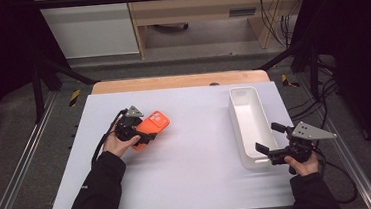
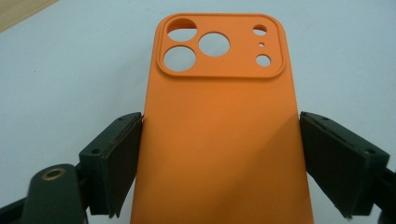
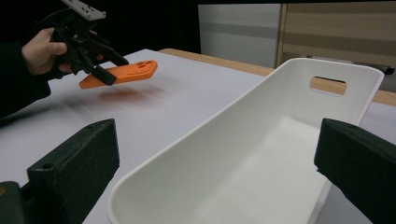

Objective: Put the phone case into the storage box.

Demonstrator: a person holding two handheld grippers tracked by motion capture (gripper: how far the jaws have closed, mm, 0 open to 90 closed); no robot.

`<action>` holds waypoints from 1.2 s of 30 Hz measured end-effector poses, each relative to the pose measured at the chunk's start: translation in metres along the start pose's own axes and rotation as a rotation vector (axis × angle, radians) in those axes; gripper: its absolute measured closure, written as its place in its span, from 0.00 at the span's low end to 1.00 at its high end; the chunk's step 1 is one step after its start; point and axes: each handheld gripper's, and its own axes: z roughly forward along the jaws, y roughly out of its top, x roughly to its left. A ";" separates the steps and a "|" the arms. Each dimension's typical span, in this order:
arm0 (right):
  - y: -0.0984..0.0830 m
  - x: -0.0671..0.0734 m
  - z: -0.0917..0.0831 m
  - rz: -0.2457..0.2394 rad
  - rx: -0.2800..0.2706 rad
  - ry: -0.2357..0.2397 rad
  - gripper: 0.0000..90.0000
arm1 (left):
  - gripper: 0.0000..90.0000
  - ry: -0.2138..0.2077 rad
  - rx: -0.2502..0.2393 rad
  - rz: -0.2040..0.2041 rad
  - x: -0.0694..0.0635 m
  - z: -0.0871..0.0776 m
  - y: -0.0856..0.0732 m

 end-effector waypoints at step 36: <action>0.002 0.002 0.000 -0.021 0.005 0.020 0.01 | 0.17 -0.073 -0.073 0.115 -0.051 -0.047 -0.004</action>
